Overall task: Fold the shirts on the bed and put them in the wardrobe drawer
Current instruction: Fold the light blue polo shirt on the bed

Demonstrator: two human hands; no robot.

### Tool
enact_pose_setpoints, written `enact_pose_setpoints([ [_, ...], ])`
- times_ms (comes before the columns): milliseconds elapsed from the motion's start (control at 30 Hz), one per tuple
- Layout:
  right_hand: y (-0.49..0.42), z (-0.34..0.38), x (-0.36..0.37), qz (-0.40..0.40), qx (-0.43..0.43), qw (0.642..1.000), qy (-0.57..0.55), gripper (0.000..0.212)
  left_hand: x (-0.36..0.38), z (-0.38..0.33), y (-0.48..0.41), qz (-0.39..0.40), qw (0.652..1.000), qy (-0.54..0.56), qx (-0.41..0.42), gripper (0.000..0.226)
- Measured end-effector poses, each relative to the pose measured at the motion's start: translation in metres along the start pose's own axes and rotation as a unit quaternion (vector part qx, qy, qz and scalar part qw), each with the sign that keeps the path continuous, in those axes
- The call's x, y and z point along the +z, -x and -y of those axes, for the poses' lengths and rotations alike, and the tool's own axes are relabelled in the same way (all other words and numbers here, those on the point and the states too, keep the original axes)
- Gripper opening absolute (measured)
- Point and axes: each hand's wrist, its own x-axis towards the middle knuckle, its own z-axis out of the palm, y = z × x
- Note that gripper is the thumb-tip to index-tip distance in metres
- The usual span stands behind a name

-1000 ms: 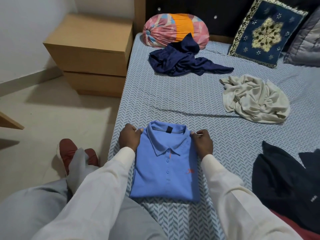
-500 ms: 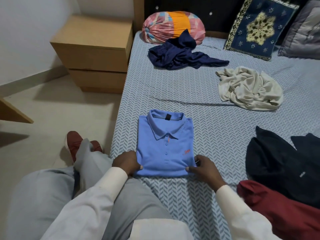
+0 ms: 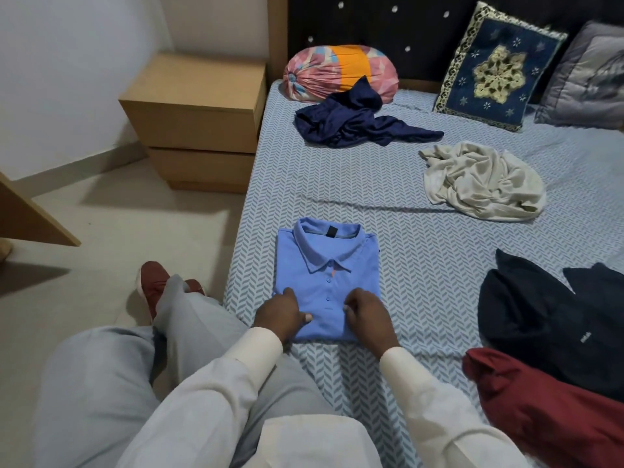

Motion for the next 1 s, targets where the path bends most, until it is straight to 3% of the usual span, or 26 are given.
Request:
enact_pose_setpoints([
  [67, 0.0, -0.016, -0.012, -0.034, 0.053, 0.998, 0.006, 0.014, -0.003, 0.01, -0.003, -0.028, 0.999, 0.007, -0.024, 0.056],
  [200, 0.001, -0.043, -0.023, -0.101, 0.136, 0.985, 0.024, 0.051, -0.011, 0.02, -0.011, -0.093, 0.988, 0.086, -0.092, 0.072],
  [400, -0.036, -0.01, -0.033, -0.046, 0.219, 0.957, -0.184, 0.024, -0.026, 0.014, -0.038, -0.028, 0.981, 0.151, -0.117, 0.06],
  [533, -0.067, 0.0, -0.04, -0.046, 0.24, 0.947, -0.208, 0.012, -0.03, 0.008, -0.045, -0.044, 0.979, 0.164, -0.108, 0.034],
  [667, -0.072, -0.007, -0.042, -0.024, 0.175, 0.961, -0.213, 0.027, -0.033, 0.008, -0.051, -0.069, 0.964, 0.248, -0.068, 0.048],
  [800, -0.065, -0.027, -0.047, 0.057, 0.056, 0.97, -0.231, 0.079, -0.035, 0.018, -0.054, -0.056, 0.951, 0.303, 0.011, 0.083],
  [1000, -0.077, -0.027, -0.058, 0.127, 0.044, 0.963, -0.232, 0.079, -0.044, 0.013, -0.066, -0.013, 0.971, 0.225, 0.076, 0.071],
])
